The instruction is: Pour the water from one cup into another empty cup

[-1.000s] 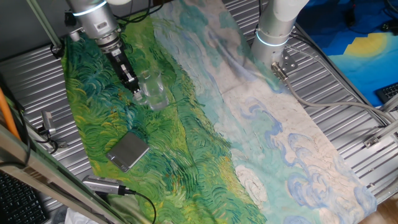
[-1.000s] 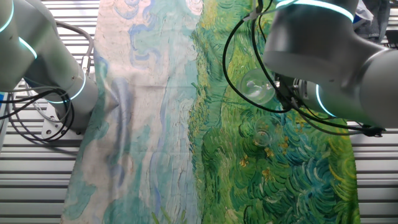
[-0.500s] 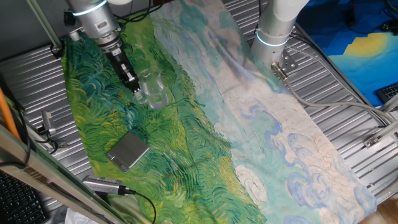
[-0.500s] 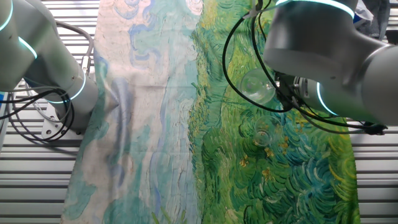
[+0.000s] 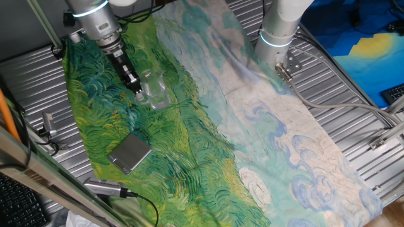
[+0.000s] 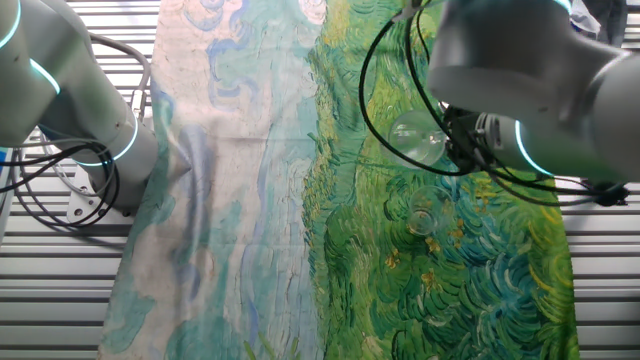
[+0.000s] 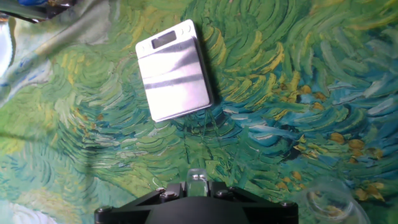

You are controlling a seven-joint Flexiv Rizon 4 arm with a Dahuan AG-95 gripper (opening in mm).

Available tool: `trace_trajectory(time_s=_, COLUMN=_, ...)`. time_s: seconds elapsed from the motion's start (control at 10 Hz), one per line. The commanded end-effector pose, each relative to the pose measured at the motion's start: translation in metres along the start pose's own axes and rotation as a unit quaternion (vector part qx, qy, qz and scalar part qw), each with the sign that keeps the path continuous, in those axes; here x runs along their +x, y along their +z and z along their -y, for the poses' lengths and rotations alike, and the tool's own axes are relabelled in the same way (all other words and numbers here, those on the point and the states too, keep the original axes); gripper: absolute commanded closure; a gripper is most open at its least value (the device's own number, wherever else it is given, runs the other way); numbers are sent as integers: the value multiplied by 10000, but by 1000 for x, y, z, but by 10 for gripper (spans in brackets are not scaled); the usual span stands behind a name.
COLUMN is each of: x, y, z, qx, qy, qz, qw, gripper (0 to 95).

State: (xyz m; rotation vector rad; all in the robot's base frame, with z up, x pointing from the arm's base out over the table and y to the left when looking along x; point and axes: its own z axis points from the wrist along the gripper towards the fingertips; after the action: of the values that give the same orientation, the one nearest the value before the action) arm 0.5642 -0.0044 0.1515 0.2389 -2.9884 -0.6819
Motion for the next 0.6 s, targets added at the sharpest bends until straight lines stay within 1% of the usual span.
trace_trajectory(time_s=0.1, x=2, y=-8, z=-3, qx=123, qy=-46, qz=-58, qw=9999, gripper=950)
trace_trajectory(time_s=0.2, x=4, y=-13, z=-6, qx=175, qy=-44, qz=-92, qw=9998, gripper=950)
trace_trajectory(time_s=0.3, x=5, y=-15, z=-6, qx=211, qy=-45, qz=-105, qw=9997, gripper=950)
trace_trajectory(time_s=0.4, x=7, y=-20, z=-4, qx=439, qy=-115, qz=-156, qw=9988, gripper=950)
trace_trajectory(time_s=0.5, x=9, y=-24, z=-3, qx=505, qy=-146, qz=-186, qw=9984, gripper=950)
trace_trajectory(time_s=0.6, x=10, y=-27, z=-2, qx=515, qy=-162, qz=-195, qw=9983, gripper=950)
